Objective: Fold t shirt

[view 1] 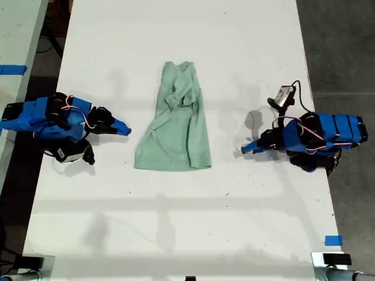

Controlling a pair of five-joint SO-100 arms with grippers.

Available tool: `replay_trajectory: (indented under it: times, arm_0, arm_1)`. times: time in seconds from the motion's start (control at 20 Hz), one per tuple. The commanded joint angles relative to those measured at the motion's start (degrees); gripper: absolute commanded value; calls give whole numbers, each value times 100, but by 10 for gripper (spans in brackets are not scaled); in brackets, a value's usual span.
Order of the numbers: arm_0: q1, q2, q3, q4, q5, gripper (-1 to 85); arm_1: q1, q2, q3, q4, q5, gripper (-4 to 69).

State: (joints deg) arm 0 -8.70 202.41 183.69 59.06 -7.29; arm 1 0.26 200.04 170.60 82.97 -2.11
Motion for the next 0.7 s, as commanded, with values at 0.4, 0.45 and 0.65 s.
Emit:
replay_trajectory:
  times: [0.4, 0.45, 0.65]
  arm_0:
    - [-9, 26, 97, -9, -53, -1]
    - [-9, 26, 97, -9, -53, -1]
    - [9, 26, 97, -9, -53, -1]
  arm_1:
    - [396, 70, 580, -272, -809, 116]
    - [396, 70, 580, -272, -844, 116]
    - [387, 70, 580, -272, -1397, 117]
